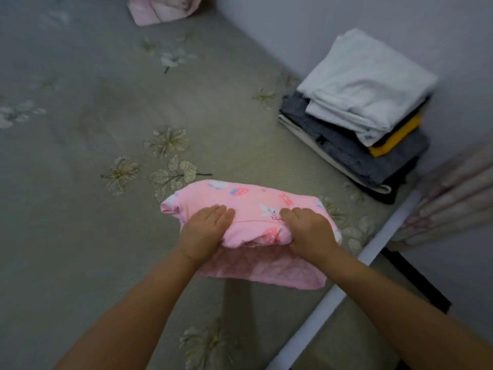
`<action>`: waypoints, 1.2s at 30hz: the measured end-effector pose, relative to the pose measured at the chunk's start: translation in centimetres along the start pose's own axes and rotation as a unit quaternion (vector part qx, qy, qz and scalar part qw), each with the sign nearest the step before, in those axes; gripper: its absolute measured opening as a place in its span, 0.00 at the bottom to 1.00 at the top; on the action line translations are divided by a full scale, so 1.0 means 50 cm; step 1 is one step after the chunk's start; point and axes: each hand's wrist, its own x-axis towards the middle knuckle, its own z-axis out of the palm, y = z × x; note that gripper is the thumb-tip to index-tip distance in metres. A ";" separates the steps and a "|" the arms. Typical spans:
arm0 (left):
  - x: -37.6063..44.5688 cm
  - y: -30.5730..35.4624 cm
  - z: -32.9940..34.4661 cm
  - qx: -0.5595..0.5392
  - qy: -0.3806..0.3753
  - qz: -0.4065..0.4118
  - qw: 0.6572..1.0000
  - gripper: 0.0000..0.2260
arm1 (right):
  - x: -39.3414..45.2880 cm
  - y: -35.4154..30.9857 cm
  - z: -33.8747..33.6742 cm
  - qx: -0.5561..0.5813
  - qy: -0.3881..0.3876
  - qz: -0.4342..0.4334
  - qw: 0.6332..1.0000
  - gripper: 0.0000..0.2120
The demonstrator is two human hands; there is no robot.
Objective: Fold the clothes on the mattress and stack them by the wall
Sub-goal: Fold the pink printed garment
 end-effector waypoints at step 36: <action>1.168 0.205 0.256 -0.098 -0.106 -0.099 0.985 0.23 | 0.281 0.999 -0.197 0.052 0.172 0.239 0.954 0.16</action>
